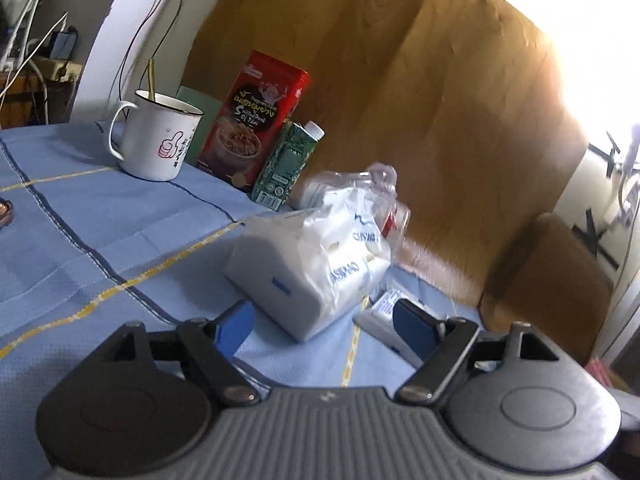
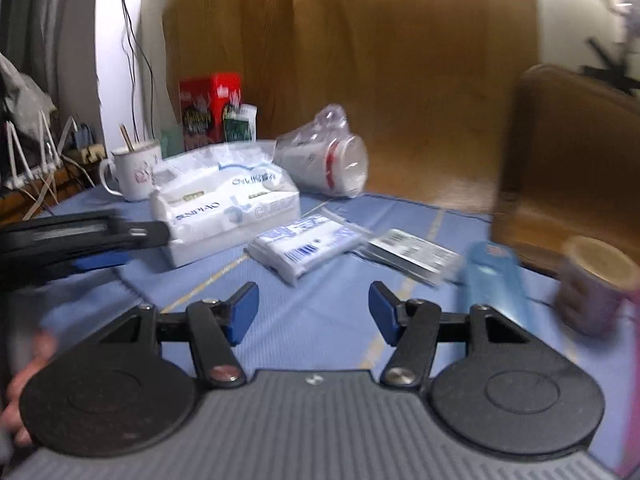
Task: Organize soft objects
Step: 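Move the right gripper to the white cotton-pad packet and grasp it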
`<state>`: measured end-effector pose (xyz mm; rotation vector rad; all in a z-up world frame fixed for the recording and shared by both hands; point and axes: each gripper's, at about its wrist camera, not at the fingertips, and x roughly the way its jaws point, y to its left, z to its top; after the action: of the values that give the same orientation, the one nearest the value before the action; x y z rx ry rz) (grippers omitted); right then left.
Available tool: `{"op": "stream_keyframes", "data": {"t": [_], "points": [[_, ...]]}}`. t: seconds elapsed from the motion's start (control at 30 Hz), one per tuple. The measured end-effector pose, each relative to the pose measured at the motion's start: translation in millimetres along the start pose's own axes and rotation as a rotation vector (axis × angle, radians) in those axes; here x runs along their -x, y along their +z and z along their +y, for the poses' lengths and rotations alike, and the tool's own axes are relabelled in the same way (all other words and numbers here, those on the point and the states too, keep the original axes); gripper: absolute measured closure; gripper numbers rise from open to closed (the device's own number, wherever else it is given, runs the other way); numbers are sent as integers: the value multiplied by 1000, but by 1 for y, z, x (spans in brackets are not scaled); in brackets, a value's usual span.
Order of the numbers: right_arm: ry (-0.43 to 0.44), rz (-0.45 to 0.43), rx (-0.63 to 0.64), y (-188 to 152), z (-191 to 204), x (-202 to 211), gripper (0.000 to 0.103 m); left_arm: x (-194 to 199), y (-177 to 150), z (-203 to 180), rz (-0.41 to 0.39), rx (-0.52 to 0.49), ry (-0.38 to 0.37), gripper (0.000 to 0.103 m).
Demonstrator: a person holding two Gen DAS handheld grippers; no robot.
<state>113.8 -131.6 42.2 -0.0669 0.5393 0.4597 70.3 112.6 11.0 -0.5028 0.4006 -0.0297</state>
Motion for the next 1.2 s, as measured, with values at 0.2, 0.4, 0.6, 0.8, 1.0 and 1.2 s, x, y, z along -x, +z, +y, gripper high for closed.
{"op": "stream_keyframes", "data": {"t": [0.2, 0.4, 0.6, 0.8, 1.0, 1.2], "points": [[5, 126, 24, 13, 10, -65, 59, 1, -2, -2, -11, -23, -16, 23], [-4, 116, 45, 5, 11, -51, 93, -1, -2, -2, -8, -28, -27, 23], [37, 102, 66, -26, 21, 1, 95, -2, -2, -3, 4, -36, -36, 23], [69, 76, 148, -71, 30, 79, 96, -6, -5, -13, 56, -106, -81, 23], [28, 55, 172, -112, 12, 138, 92, -8, -18, -37, 203, -185, -203, 23], [22, 24, 123, -115, 2, 145, 45, 7, -49, -80, 334, -220, -355, 23]]}}
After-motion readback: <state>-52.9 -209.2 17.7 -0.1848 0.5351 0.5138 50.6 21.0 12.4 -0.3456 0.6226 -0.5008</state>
